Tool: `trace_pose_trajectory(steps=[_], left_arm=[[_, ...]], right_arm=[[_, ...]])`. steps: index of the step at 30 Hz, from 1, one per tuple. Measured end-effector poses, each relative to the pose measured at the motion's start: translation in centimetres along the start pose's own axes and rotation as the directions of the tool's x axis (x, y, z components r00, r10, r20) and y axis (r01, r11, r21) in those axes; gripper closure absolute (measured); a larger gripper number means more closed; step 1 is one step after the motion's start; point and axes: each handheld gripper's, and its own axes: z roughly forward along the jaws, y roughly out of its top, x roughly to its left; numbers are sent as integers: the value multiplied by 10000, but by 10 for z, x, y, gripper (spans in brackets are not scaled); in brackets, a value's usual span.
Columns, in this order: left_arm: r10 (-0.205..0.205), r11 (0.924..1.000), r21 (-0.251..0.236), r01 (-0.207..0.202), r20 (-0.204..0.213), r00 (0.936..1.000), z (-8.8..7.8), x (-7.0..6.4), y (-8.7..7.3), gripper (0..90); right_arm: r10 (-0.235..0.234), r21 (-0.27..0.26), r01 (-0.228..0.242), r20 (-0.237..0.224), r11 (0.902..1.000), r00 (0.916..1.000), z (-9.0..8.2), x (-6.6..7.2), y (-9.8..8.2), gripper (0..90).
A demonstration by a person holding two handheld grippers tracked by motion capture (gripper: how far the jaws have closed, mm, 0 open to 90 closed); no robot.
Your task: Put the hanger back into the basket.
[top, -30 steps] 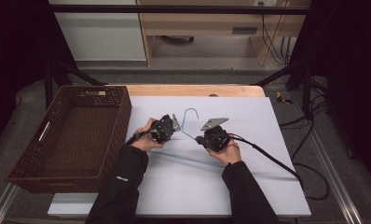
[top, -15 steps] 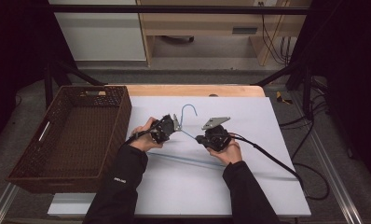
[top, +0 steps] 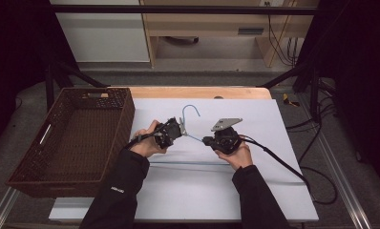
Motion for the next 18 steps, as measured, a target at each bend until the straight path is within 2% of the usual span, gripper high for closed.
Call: trace_pose_trajectory(steps=[3,4,5,7,10,11,14,15,16,18], left_arm=[[-123,9999,94,124,-111,9999,-8,0,1,875],[-238,9997,109,239,-119,9996,-10,0,1,875],[-409,9990,141,413,-278,9988,-14,-1,2,875],[-495,9987,132,499,-295,9983,-16,-2,2,875],[-990,9950,-183,983,-406,9943,-28,-4,3,875],[-990,9950,-183,983,-406,9943,-28,-4,3,875],[-1434,9891,-413,1415,-488,9885,-38,-5,4,875],[-1521,9878,-426,1499,-544,9869,-41,-6,4,875],[-1568,9870,-438,1543,-608,9858,-44,-6,5,874],[-1682,9849,-540,1645,-746,9829,-52,-8,7,875]], right_arm=[[-36,-182,37,41,9998,10000,-7,1,1,865],[-71,-451,77,131,9990,9999,-17,1,3,833],[-28,-537,37,170,9986,9999,-22,1,4,821],[-2,-728,26,332,9973,9994,-33,0,4,787],[123,-958,-77,465,9954,9988,-48,0,5,713],[123,-958,-77,465,9954,9988,-48,0,5,713],[344,-1385,-272,502,9900,9981,-62,-2,3,593],[469,-1432,-390,519,9889,9976,-67,-2,1,584],[592,-1604,-501,526,9858,9969,-77,-5,-4,527],[853,-1831,-725,628,9804,9944,-86,-7,-9,462]])
